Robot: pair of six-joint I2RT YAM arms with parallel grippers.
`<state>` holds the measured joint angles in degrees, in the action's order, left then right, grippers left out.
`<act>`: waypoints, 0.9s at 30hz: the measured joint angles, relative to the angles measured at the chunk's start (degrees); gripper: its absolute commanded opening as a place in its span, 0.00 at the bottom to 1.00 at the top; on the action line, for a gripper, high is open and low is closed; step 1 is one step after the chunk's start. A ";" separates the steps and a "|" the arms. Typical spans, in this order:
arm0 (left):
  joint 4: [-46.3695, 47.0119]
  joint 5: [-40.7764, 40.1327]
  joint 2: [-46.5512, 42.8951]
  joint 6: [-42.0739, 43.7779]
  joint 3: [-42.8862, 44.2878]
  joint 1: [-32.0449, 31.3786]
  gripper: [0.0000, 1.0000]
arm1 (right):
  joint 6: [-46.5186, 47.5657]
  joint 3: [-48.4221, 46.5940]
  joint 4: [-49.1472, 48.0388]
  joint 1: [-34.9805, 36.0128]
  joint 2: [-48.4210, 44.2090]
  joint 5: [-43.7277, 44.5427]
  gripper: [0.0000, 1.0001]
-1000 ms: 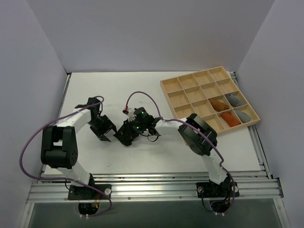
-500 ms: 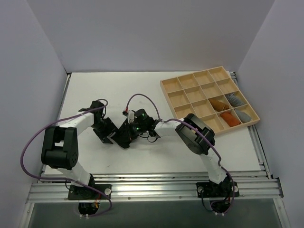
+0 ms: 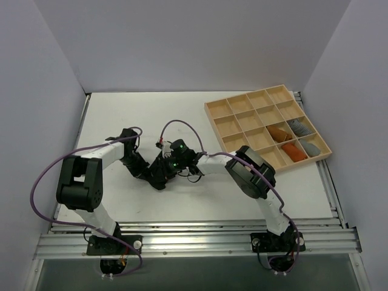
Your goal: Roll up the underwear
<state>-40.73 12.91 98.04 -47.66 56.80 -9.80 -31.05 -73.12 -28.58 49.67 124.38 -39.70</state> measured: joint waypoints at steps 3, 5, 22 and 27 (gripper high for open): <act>-1.03 0.09 0.92 0.11 1.03 0.00 0.02 | 0.26 0.22 2.25 -0.07 -1.22 1.42 0.22; -1.46 0.22 1.25 0.13 1.42 0.00 0.02 | 0.42 0.81 3.78 -0.15 -2.43 2.47 0.22; -4.46 -0.13 3.21 1.01 3.91 -0.02 0.02 | 4.98 -2.69 17.99 -4.59 -3.96 16.83 0.14; -6.97 -1.09 4.52 0.76 5.79 0.04 0.02 | 4.79 -0.98 16.41 -4.17 -4.76 19.19 0.13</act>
<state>-47.70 11.81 102.56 -46.89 62.59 -9.76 -26.26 -74.11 -12.16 45.50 119.61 -20.51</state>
